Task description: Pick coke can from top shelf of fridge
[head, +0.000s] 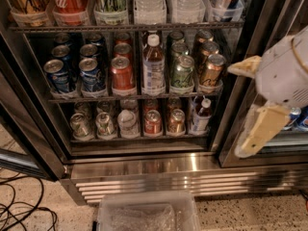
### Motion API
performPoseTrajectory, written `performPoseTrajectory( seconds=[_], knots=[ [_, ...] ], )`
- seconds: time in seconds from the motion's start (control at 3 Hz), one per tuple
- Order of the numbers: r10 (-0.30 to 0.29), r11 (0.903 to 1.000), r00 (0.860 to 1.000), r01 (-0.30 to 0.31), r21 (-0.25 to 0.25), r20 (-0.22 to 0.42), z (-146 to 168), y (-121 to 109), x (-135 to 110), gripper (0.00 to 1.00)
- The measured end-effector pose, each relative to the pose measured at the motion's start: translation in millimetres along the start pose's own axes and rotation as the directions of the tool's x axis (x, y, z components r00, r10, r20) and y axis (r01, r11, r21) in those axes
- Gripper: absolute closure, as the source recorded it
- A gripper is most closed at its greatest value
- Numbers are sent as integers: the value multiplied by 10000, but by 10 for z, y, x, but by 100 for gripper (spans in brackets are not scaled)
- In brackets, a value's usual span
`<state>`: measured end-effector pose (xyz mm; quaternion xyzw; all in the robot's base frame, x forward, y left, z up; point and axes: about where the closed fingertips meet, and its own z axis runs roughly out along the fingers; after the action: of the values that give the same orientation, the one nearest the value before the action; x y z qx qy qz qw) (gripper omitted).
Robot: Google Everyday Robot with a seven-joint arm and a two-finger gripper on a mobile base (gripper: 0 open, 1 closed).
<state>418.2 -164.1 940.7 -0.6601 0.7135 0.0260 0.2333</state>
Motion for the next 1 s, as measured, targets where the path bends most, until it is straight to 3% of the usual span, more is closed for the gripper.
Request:
performPoseTrajectory(
  seconds=[0.33, 0.67, 1.0],
  knots=[
    [-746, 9972, 9862, 723, 206, 1475, 259, 185, -345, 0],
    [-966, 9953, 9449, 883, 404, 3128, 461, 158, -633, 0],
    [-908, 9958, 8736, 763, 497, 4781, 576, 148, -856, 0]
  ],
)
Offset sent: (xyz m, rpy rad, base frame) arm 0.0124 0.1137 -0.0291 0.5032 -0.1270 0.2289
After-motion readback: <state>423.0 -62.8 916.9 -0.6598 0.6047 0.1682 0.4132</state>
